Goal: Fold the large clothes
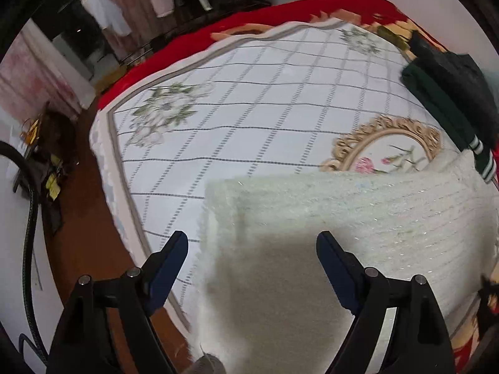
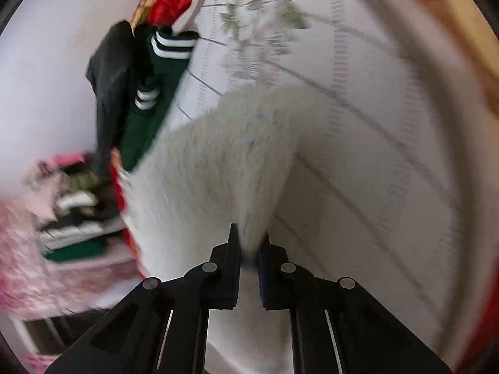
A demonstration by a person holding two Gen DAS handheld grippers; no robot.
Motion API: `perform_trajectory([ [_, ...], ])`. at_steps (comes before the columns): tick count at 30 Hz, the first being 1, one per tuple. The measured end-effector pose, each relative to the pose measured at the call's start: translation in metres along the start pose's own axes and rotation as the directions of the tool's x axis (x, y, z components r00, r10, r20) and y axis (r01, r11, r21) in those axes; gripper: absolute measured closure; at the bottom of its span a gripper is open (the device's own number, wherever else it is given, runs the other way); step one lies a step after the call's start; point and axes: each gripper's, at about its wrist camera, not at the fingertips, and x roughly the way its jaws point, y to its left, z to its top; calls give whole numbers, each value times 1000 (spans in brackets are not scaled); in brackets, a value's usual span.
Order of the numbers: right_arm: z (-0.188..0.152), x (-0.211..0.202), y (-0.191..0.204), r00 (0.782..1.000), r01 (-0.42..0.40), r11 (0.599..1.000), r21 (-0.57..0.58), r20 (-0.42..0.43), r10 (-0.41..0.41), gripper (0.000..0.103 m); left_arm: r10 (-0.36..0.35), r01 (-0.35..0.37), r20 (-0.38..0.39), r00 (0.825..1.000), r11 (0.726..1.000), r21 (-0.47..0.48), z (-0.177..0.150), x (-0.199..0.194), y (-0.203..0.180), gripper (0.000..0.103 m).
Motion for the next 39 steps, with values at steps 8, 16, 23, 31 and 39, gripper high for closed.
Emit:
perform_trajectory([
  [8, 12, 4, -14, 996, 16, 993, -115, -90, -27, 19, -187, 196, -92, 978, 976, 93, -21, 11, -89, 19],
  [16, 49, 84, 2, 976, -166, 984, -64, -153, 155, 67, -231, 252, -114, 966, 938, 239, -3, 52, -182, 19],
  [23, 4, 24, -6, 989, -148, 988, 50, 1, 148, 90, -303, 340, -155, 940, 871, 355, 8, 61, -182, 17],
  [31, -40, -49, -30, 978, 202, 969, -146, -20, -207, 89, -316, 362, -180, 931, 847, 388, -3, 48, -171, 16],
  [39, -51, -68, 64, 922, 378, 773, -509, 128, -366, 71, -293, 317, -133, 947, 922, 222, -6, 34, -155, 16],
])
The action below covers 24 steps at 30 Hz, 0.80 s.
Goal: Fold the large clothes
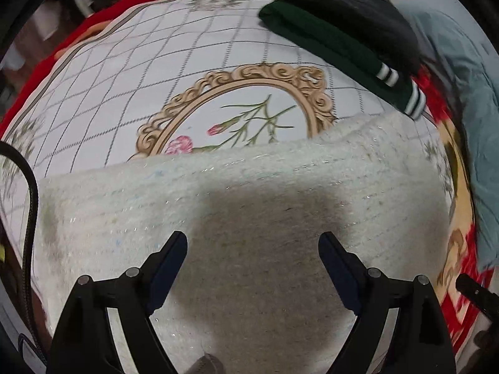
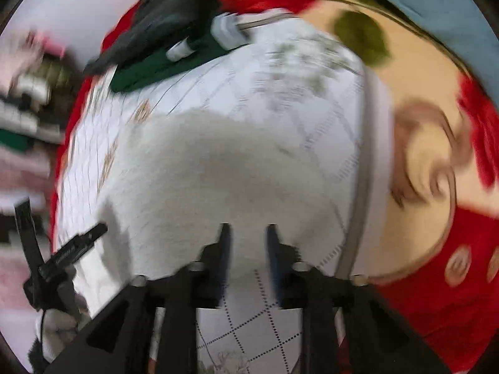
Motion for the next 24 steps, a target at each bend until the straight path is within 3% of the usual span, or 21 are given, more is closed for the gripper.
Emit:
perform_trajectory([
  [3, 27, 15, 56, 998, 24, 991, -133, -52, -31, 71, 25, -26, -28, 999, 999, -36, 0, 14, 3, 16],
  [7, 60, 60, 130, 988, -76, 971, -225, -148, 43, 73, 34, -36, -44, 998, 998, -47, 4, 32, 4, 16],
  [9, 72, 96, 153, 982, -56, 962, -267, -191, 4, 86, 35, -37, -35, 999, 998, -49, 6, 37, 5, 16],
  [12, 79, 152, 168, 953, 5, 958, -288, -288, -91, 88, 30, -32, -41, 999, 998, -58, 9, 47, 7, 16],
  [14, 85, 172, 170, 942, 27, 964, -264, -315, -112, 91, 19, -22, -40, 999, 997, -73, 12, 55, 10, 15],
  [18, 99, 179, 170, 927, 15, 975, -223, -361, -97, 93, 27, -30, -37, 999, 996, -83, 22, 63, 14, 8],
  [24, 102, 166, 176, 920, -15, 967, -254, -382, -86, 89, 26, -30, -36, 999, 994, -109, 19, 38, 27, 8],
])
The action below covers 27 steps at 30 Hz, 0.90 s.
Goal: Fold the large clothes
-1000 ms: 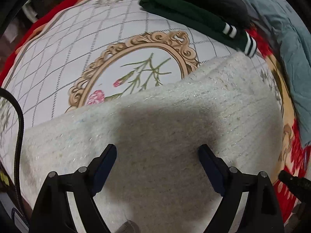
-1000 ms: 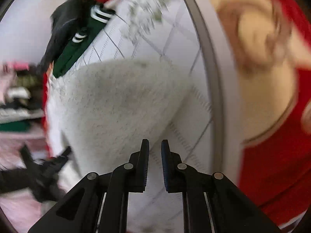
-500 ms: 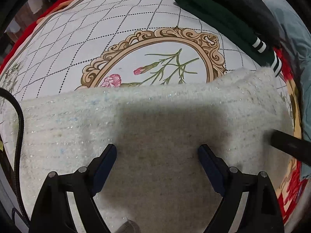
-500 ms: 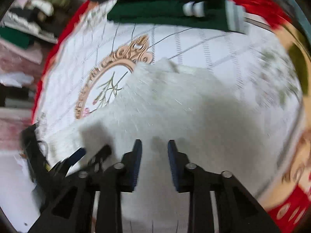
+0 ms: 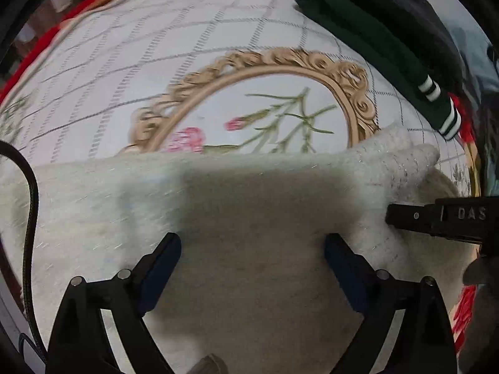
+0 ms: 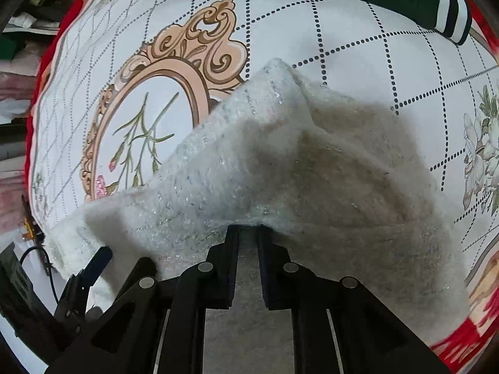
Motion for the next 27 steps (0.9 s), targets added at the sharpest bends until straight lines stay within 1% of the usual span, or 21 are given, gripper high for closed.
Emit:
perform_trajectory([
  [2, 5, 2, -11, 999, -52, 997, 50, 19, 51, 89, -7, 8, 12, 1000, 998, -62, -12, -18, 17, 8],
  [4, -2, -7, -20, 992, -114, 989, 92, 57, 109, 89, -19, 22, 21, 1000, 986, -165, -35, -43, 44, 9],
  [6, -12, -19, -21, 989, -127, 990, 64, 86, 121, 89, -11, 16, 18, 1000, 966, -257, -60, -64, 71, 9],
  [7, -18, -25, -23, 988, -123, 992, 42, 96, 118, 88, 1, 2, 8, 1000, 944, -329, -83, -77, 93, 9],
  [8, -21, -28, -25, 989, -117, 993, 31, 98, 113, 78, 4, -3, 2, 1000, 930, -367, -98, -83, 103, 9],
  [9, -30, -33, -26, 989, -109, 994, 19, 106, 106, 57, 7, -18, -27, 1000, 893, -450, -122, -88, 125, 9],
  [10, -37, -38, -27, 987, -110, 994, 12, 115, 108, 47, -3, -21, -48, 999, 866, -500, -136, -89, 136, 11],
  [11, -43, -43, -30, 985, -114, 993, 6, 127, 112, 34, -40, -7, -68, 997, 812, -584, -156, -86, 154, 11],
  [12, -52, -48, -32, 983, -118, 993, -2, 141, 117, 31, -73, 4, -81, 994, 765, -644, -170, -80, 165, 11],
  [13, -61, -51, -33, 983, -113, 994, -10, 146, 113, 31, -96, 10, -89, 991, 733, -681, -178, -74, 172, 11],
  [15, -71, -54, -40, 983, -108, 994, -14, 148, 109, 31, -181, 70, -64, 981, 652, -755, -191, -55, 182, 12],
  [16, -77, -53, -42, 983, -114, 993, -6, 147, 114, 31, -198, 92, -43, 979, 622, -778, -192, -44, 185, 19],
  [17, -81, -50, -41, 982, -123, 992, 4, 143, 121, 31, -199, 110, -17, 980, 607, -787, -190, -36, 187, 26],
  [18, -84, -45, -42, 982, -136, 991, 21, 135, 132, 31, -171, 100, -8, 985, 611, -785, -184, -31, 188, 30],
  [19, -87, -42, -47, 982, -147, 988, 43, 125, 141, 31, -151, 97, 4, 989, 611, -786, -180, -30, 189, 40],
  [20, -89, -39, -50, 982, -154, 986, 58, 120, 146, 31, -114, 95, 31, 993, 616, -782, -173, -32, 190, 46],
  [21, -89, -35, -50, 982, -158, 985, 64, 118, 150, 31, -80, 103, 67, 995, 645, -757, -162, -38, 189, 69],
  [22, -91, -33, -50, 981, -166, 984, 69, 113, 158, 31, -62, 114, 99, 993, 677, -727, -151, -43, 188, 81],
  [23, -92, -32, -49, 981, -167, 983, 70, 108, 159, 31, -39, 118, 128, 991, 708, -696, -138, -48, 188, 81],
  [24, -93, -30, -46, 982, -162, 985, 64, 106, 154, 31, -31, 137, 167, 986, 724, -676, -125, -52, 192, 82],
  [27, -94, -28, -36, 986, -138, 990, 35, 96, 134, 31, -57, 217, 262, 963, 740, -636, -95, -50, 208, 82],
])
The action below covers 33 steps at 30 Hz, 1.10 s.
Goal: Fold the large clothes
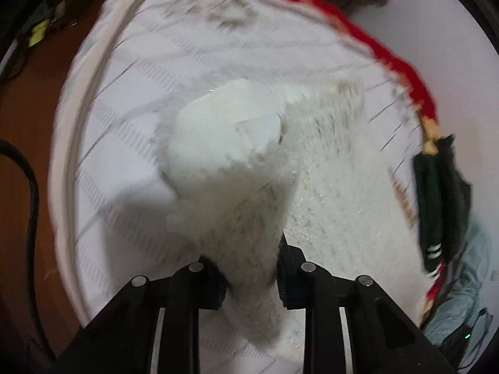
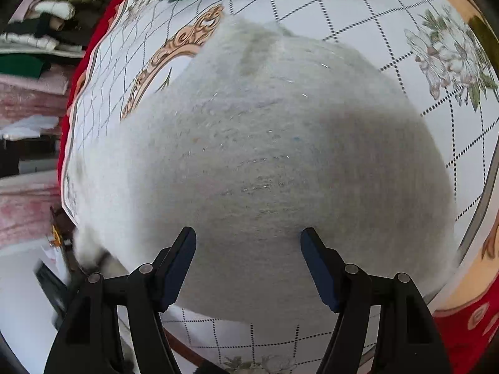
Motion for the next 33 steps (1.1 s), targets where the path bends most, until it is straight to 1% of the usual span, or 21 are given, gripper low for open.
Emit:
perform_trajectory([
  [2, 0, 2, 6, 1000, -6, 1000, -11, -6, 5, 31, -78, 78, -16, 997, 997, -2, 18, 13, 2, 81],
  [3, 1, 3, 9, 1000, -7, 1000, -16, -8, 7, 31, -116, 115, -45, 992, 993, -29, 24, 25, 4, 76],
  [4, 3, 4, 11, 1000, -1, 1000, -13, -8, 1, 31, -157, 153, -70, 985, 986, -60, 29, 26, 18, 72],
  [6, 8, 5, 14, 1000, 3, 1000, -8, 0, -3, 31, -200, 186, -109, 974, 975, -124, 28, 40, 34, 66],
  [8, 15, 8, 15, 1000, 12, 1000, 4, 14, -12, 32, -260, 242, -112, 959, 958, -152, 27, 47, 43, 58],
  [9, 19, 11, 15, 1000, 17, 1000, 11, 17, -17, 32, -275, 258, -109, 955, 955, -144, 27, 47, 42, 49],
  [10, 23, 15, 14, 1000, 24, 1000, 19, 13, -24, 32, -281, 268, -100, 955, 956, -121, 28, 49, 36, 41],
  [12, 31, 27, 11, 1000, 24, 999, 45, -9, -24, 32, -252, 245, -87, 964, 966, -79, 30, 53, 23, 31],
  [15, 37, 35, 8, 999, 18, 998, 57, -28, -17, 32, -184, 182, -35, 982, 983, -31, 34, 63, -10, 29],
  [17, 39, 37, 9, 999, 13, 998, 54, -35, -11, 32, -147, 147, 12, 989, 989, -10, 36, 64, -20, 30],
  [18, 39, 38, 9, 999, 12, 999, 53, -36, -10, 32, -119, 119, 33, 992, 993, 15, 36, 63, -27, 58],
  [19, 40, 38, 10, 999, 12, 999, 50, -39, -10, 32, -121, 120, 35, 992, 992, 35, 37, 64, -30, 84],
  [20, 42, 39, 12, 999, 14, 999, 41, -44, -12, 32, -106, 103, 42, 994, 993, 58, 38, 62, -35, 84],
  [21, 43, 39, 15, 998, 24, 999, 32, -50, -22, 32, -68, 60, 75, 995, 994, 96, 39, 55, -45, 85],
  [22, 45, 38, 17, 998, 29, 999, 28, -56, -27, 33, -55, 42, 100, 993, 992, 122, 41, 50, -52, 85],
  [23, 47, 35, 22, 998, 30, 999, 22, -51, -29, 38, -48, 27, 128, 991, 988, 155, 42, 40, -60, 85],
  [24, 47, 31, 25, 999, 31, 999, 13, -42, -30, 49, -47, 20, 150, 988, 984, 178, 43, 31, -64, 85],
  [27, 50, 20, 44, 1000, 1, 1000, -24, -22, -2, 66, -80, 29, 221, 972, 974, 226, 51, -15, -68, 86],
  [30, 52, 32, 61, 999, -27, 999, -36, -45, 25, 74, -104, 47, 240, 965, 972, 232, 55, -49, -57, 86],
  [32, 54, 58, 73, 995, -5, 998, -62, -102, -2, 79, -90, 32, 237, 967, 971, 238, 54, -61, -40, 85],
  [33, 55, 74, 78, 991, 17, 997, -76, -132, -27, 79, -87, 35, 220, 972, 973, 230, 55, -56, -34, 85],
])
